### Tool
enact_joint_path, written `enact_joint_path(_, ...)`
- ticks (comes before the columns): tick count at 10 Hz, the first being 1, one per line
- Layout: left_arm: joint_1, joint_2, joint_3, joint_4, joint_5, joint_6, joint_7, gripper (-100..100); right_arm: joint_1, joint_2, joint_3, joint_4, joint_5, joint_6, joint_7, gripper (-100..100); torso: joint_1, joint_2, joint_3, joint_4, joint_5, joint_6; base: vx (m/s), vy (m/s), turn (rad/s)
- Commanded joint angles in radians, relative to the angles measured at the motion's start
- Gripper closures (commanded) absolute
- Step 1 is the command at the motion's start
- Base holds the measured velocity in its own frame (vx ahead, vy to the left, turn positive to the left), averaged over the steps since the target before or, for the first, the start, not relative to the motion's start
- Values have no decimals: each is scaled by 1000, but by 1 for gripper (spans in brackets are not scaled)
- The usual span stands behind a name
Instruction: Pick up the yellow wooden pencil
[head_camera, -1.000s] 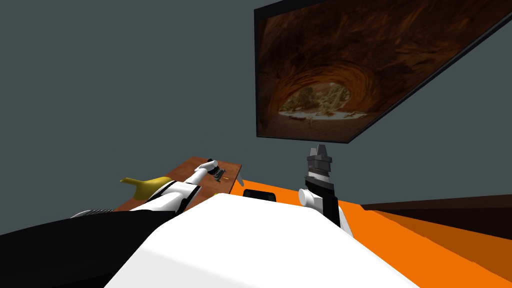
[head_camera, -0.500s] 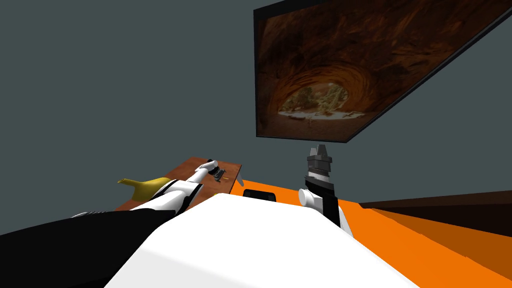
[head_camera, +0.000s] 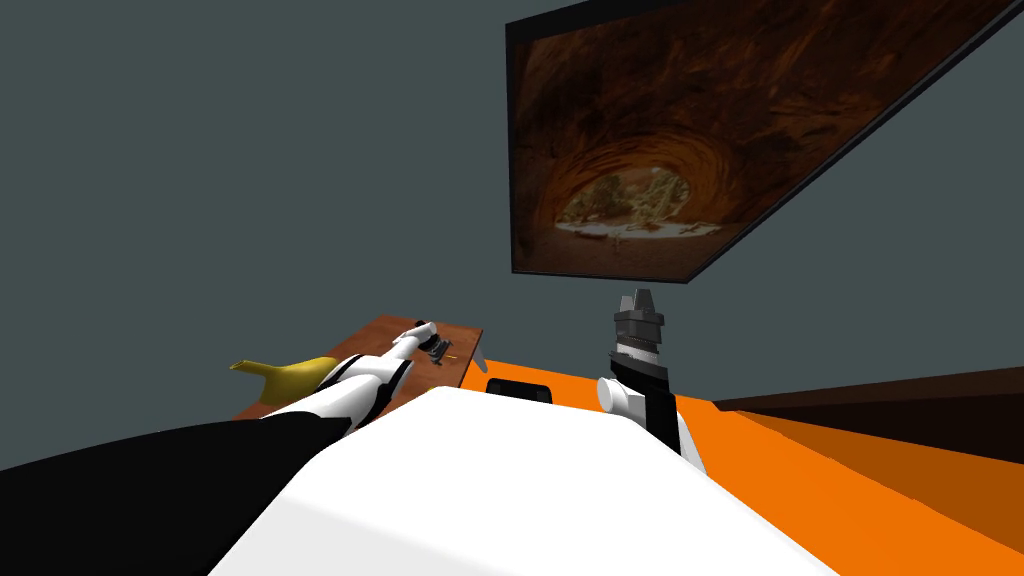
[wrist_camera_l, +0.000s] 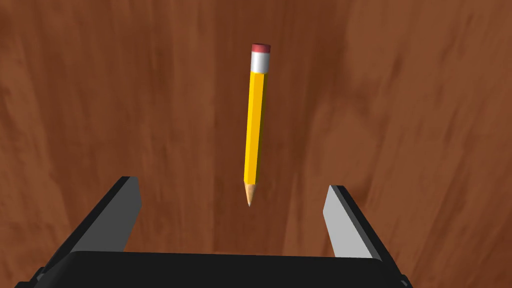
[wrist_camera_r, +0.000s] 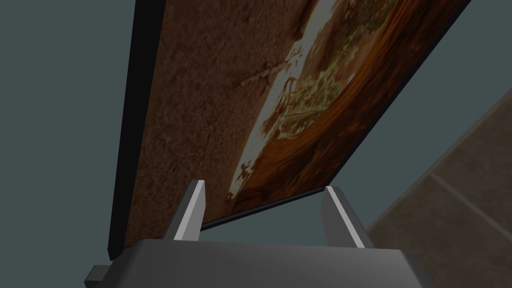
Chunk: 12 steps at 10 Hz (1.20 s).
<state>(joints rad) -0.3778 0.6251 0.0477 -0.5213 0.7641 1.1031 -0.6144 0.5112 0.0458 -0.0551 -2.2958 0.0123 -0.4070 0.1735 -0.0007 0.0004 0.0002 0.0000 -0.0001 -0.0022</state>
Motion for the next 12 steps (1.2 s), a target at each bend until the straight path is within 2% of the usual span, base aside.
enact_joint_path(1,-18,-12,23,46,-19,-17,-23,-100,0,0,0,0,0,0,0,0,0,0,0,0,0,0,-10,6,-29)
enact_joint_path(2,-30,-20,37,75,-31,-28,-37,-100,0,0,0,0,0,0,0,0,0,0,0,0,0,0,-11,10,-28)
enact_joint_path(3,-24,-14,28,55,-25,-20,-26,-100,0,0,0,0,0,0,0,0,1,0,0,-1,2,0,-5,4,-7)
enact_joint_path(4,-24,-15,29,56,-26,-21,-28,100,0,0,0,0,0,0,0,0,1,-1,-1,-1,2,0,0,0,0)
enact_joint_path(8,-24,-14,30,56,-25,-21,-25,100,0,0,0,0,0,0,0,0,1,-1,-1,-1,2,1,-1,0,3)
enact_joint_path(9,-24,-14,30,56,-26,-21,-26,0,0,0,0,0,0,0,0,0,1,-1,-1,-1,2,1,0,0,0)
enact_joint_path(10,-6,-5,9,16,-8,-7,-9,100,0,0,0,0,0,0,0,0,1,-1,-1,-1,2,1,8,-6,28)
enact_joint_path(12,18,11,-19,-43,16,15,19,100,0,0,0,0,0,0,0,0,0,-2,-1,-1,1,1,14,-10,39)
